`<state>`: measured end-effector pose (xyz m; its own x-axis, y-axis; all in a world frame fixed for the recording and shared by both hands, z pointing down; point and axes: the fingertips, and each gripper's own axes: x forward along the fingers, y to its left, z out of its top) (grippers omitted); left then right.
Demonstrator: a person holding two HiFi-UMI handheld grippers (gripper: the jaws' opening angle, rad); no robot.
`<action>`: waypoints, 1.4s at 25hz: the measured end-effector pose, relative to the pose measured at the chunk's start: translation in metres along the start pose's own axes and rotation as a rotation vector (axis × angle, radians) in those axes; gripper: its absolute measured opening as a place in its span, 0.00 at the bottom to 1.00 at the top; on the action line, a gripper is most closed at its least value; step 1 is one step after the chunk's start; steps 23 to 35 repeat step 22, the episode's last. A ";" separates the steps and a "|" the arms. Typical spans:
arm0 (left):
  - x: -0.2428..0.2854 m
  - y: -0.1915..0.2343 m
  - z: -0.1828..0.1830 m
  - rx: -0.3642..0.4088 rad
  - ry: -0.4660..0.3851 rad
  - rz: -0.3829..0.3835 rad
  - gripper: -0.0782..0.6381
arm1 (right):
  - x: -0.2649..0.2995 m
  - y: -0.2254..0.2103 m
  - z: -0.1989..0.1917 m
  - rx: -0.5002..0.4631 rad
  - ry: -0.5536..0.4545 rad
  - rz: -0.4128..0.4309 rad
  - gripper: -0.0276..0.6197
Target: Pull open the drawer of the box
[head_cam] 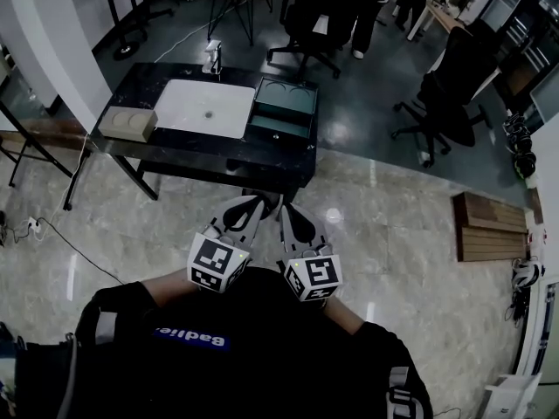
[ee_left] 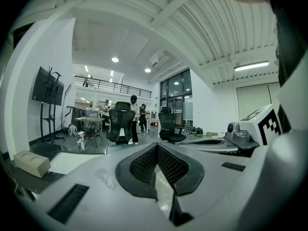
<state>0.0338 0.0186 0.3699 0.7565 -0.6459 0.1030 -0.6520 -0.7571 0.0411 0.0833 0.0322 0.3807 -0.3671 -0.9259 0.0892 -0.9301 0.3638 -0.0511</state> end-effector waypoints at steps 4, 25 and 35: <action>0.001 0.001 -0.002 0.005 0.004 -0.006 0.11 | 0.002 -0.001 -0.001 -0.010 -0.001 -0.003 0.04; -0.008 0.012 -0.002 0.003 0.003 0.014 0.11 | 0.009 0.006 -0.002 -0.007 0.013 -0.009 0.04; -0.008 0.012 -0.002 0.003 0.003 0.014 0.11 | 0.009 0.006 -0.002 -0.007 0.013 -0.009 0.04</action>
